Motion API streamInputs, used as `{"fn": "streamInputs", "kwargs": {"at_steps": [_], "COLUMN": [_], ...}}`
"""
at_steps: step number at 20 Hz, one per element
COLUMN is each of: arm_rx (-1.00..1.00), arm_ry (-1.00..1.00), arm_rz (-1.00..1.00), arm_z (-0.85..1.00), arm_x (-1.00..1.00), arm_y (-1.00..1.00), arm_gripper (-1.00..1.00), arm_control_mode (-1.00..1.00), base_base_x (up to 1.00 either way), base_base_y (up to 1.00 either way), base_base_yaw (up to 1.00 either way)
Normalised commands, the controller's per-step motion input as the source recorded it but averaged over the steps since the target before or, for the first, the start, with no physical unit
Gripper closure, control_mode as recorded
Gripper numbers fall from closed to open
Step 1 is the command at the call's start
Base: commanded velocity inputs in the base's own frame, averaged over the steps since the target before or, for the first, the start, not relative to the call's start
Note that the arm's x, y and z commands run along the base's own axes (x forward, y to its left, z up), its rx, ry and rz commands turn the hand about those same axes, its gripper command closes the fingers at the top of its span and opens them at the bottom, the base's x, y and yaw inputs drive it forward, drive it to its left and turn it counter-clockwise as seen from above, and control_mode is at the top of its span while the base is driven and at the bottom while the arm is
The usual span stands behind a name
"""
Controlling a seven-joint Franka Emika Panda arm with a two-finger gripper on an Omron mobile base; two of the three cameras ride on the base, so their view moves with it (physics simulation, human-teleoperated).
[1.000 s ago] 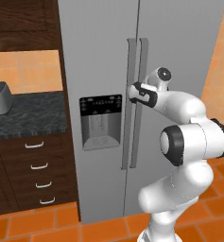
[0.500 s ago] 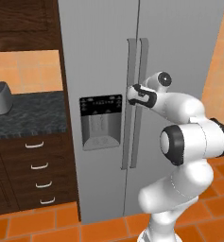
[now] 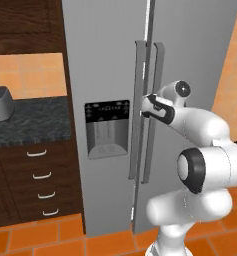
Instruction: Take the strawberry from the fridge and place it on top of the pancake, located on the dining counter.
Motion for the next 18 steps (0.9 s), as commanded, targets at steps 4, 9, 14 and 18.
{"fn": "streamInputs", "kwargs": {"at_steps": [4, 9, 14, 18], "arm_rx": [0.00, 0.00, 0.03, 0.08], "arm_ry": [0.01, 0.09, 0.21, 0.19], "arm_rz": [0.00, 0.00, 0.00, 0.00], "arm_z": [0.00, -0.01, -0.01, 0.04], "arm_x": [-1.00, -1.00, -0.90, -0.85], "arm_y": [-0.96, -1.00, -1.00, -1.00], "arm_gripper": [1.00, 1.00, 1.00, 1.00], "arm_control_mode": [-1.00, -1.00, -1.00, -1.00], "base_base_x": [0.00, 0.00, 0.00, 0.00], "base_base_y": [0.00, 0.00, 0.00, 0.00], "base_base_yaw": [0.00, 0.00, 0.00, 0.00]}}
